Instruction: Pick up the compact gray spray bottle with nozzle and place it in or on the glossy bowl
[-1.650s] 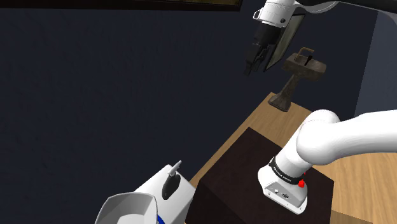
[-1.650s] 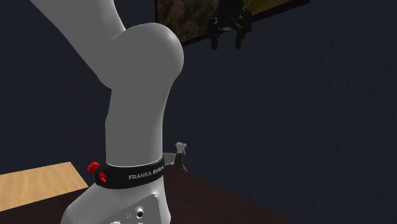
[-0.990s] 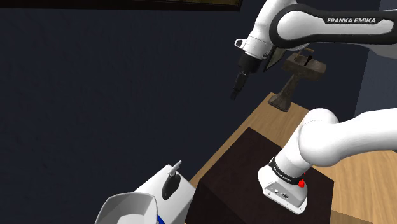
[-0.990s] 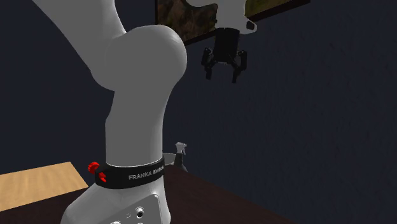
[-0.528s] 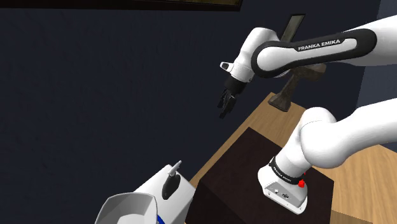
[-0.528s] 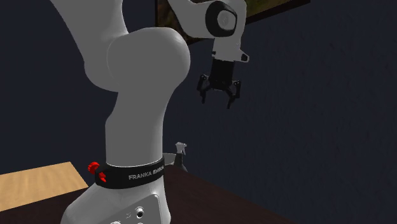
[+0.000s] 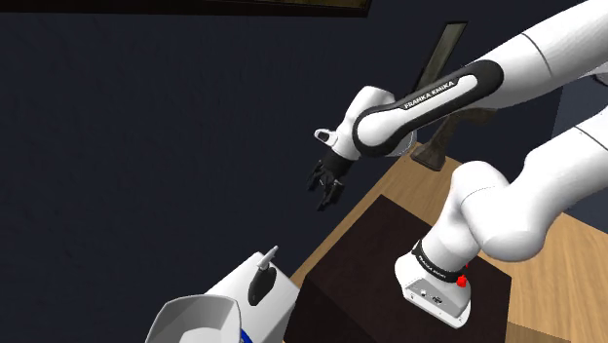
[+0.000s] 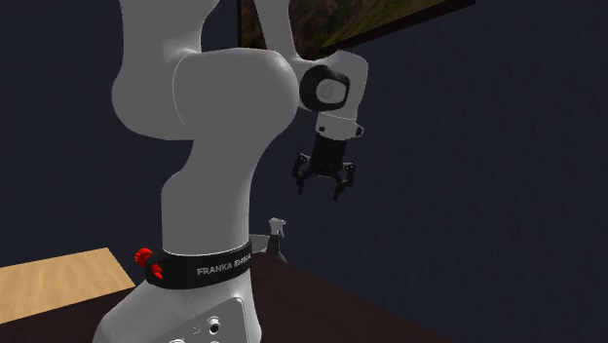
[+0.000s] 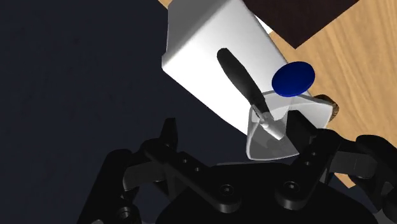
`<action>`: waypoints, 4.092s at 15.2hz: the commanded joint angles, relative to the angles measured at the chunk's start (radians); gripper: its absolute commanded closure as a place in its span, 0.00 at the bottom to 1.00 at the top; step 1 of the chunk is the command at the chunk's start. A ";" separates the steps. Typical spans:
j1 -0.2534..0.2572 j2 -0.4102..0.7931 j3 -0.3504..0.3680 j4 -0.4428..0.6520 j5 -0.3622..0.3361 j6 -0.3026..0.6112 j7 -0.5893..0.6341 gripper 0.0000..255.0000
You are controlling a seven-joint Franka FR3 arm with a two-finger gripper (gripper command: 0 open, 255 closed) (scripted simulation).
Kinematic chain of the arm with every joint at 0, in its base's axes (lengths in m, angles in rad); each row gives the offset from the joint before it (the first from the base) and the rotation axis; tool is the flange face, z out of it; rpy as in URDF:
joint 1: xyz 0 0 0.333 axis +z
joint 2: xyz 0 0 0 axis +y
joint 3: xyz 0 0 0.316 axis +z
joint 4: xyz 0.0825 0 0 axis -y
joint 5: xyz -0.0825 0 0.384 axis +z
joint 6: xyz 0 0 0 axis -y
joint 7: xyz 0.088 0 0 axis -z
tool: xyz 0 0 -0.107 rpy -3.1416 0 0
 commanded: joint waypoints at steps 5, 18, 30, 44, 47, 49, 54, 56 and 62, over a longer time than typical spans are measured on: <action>0.377 0.291 -0.201 0.084 0.523 0.161 -0.601 0.00; 0.450 0.866 -0.056 0.406 1.317 -0.045 -1.590 0.00; 0.458 0.988 -0.017 0.490 1.421 -0.057 -1.640 0.00; 0.460 0.972 -0.020 0.481 1.409 -0.052 -1.629 1.00; 0.466 0.921 -0.027 0.455 1.368 -0.038 -1.592 1.00; 0.471 0.887 -0.032 0.439 1.339 -0.028 -1.565 1.00; 0.483 0.800 -0.045 0.399 1.260 -0.003 -1.491 1.00; 0.488 0.766 -0.051 0.384 1.225 0.007 -1.458 1.00; 0.503 0.660 -0.068 0.340 1.107 0.034 -1.348 1.00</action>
